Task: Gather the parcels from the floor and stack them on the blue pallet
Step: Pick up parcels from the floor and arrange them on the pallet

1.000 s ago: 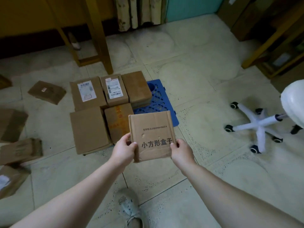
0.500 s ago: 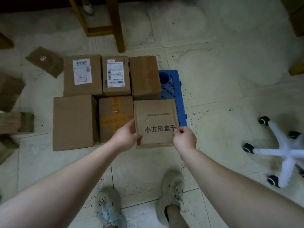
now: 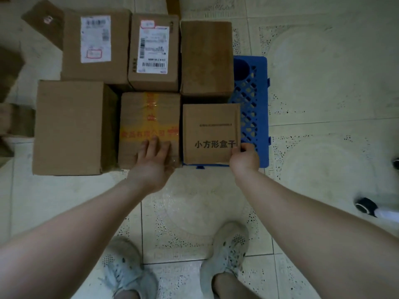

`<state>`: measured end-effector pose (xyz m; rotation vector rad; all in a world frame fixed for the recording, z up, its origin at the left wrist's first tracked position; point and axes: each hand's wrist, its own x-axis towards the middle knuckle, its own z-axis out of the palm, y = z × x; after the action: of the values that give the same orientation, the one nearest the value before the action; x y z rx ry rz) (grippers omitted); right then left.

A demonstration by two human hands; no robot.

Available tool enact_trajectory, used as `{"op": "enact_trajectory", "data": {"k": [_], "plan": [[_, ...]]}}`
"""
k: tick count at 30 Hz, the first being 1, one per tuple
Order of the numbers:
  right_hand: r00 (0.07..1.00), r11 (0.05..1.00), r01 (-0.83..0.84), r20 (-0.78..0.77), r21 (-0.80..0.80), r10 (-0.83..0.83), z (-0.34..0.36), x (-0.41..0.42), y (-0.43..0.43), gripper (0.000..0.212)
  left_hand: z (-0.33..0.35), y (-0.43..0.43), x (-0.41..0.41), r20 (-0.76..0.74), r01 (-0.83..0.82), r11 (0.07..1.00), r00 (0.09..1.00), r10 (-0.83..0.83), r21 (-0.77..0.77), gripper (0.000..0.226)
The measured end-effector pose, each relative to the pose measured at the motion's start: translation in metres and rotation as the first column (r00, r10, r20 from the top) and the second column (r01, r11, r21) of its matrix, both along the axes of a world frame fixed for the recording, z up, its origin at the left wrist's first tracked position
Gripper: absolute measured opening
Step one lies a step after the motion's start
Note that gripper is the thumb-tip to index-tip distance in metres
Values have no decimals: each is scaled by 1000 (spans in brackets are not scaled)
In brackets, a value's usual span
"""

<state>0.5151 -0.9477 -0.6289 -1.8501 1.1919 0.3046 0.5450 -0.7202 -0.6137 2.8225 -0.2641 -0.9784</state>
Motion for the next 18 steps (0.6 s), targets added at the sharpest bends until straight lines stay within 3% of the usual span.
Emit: {"op": "enact_trajectory", "data": {"k": [5, 8, 15, 18], "plan": [[995, 988, -64, -69, 142, 74, -14, 8, 13, 33, -10, 12, 12, -74, -63, 998, 995, 61, -27, 73], [982, 985, -148, -108, 92, 158, 3, 3, 17, 45, 1, 12, 16, -114, -164, 985, 981, 157, -59, 72], [890, 898, -437, -123, 43, 439, 105, 18, 40, 57, 97, 20, 24, -54, -227, 950, 974, 221, -214, 74], [836, 840, -542, -89, 14, 541, 154, 38, 74, 56, 143, 54, 32, -2, -266, 941, 962, 271, -210, 74]]}}
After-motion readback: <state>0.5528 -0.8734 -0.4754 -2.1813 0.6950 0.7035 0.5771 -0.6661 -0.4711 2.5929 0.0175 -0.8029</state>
